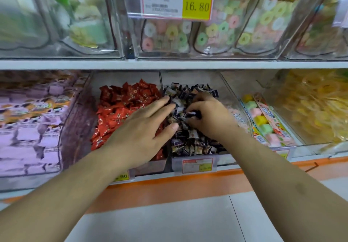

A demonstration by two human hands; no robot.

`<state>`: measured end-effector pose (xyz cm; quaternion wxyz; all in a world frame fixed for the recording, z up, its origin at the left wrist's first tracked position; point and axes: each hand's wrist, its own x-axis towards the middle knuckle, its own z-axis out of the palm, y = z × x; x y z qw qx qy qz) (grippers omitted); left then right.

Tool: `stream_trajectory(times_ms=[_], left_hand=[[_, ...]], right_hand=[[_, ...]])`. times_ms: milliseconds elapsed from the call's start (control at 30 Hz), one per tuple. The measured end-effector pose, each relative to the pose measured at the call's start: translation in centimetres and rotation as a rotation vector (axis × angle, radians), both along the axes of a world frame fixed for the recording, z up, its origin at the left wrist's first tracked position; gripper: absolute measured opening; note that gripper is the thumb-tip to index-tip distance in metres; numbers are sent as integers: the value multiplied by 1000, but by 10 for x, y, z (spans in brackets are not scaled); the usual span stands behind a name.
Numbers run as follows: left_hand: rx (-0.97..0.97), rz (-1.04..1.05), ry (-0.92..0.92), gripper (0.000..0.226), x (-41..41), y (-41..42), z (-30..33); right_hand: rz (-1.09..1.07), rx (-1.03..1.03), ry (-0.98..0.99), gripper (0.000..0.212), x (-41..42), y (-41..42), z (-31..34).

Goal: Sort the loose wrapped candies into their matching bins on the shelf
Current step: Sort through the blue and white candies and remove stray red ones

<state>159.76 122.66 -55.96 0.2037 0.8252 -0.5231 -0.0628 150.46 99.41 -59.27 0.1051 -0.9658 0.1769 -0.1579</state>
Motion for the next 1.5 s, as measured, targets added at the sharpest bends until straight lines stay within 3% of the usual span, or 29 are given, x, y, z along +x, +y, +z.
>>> stream_trajectory(times_ms=[133,233,333,400,467,800,933,1033,1100,1167,1267,1367,1500], left_hand=[[8,-1,1,66,0,1,0],[15,-5,0,65,0,0,0],[6,-14,6,65,-1,-1,-1],[5,-14,12,65,-2,-1,0],[6,-9,19,64,-1,-1,0],[7,-1,31,61,-1,2,0],[-7,-12,16,61,2,1,-3],[-15,-20,8,62,3,0,-4],[-15,-29,13,63,5,0,-4],[-20,-38,29,64,7,0,-4],[-20,-54,37,64,10,1,-3],[-3,-53,39,63,11,3,-2],[6,-40,39,63,10,4,-1]], right_hand=[[-117,-66,-14,25,-2,-10,4],[-12,-41,-42,41,-1,-2,12],[215,67,-97,38,-2,19,22],[337,136,68,47,-7,35,18],[315,44,192,57,-11,41,9],[35,-179,69,19,-15,7,3],[-34,-72,51,20,-14,-3,4],[-75,3,3,36,-10,2,12],[-17,22,4,47,-10,11,22],[133,65,53,45,-10,26,25],[287,71,194,52,-9,47,12],[259,-45,251,50,-5,49,5],[201,-151,228,31,-3,34,6]])
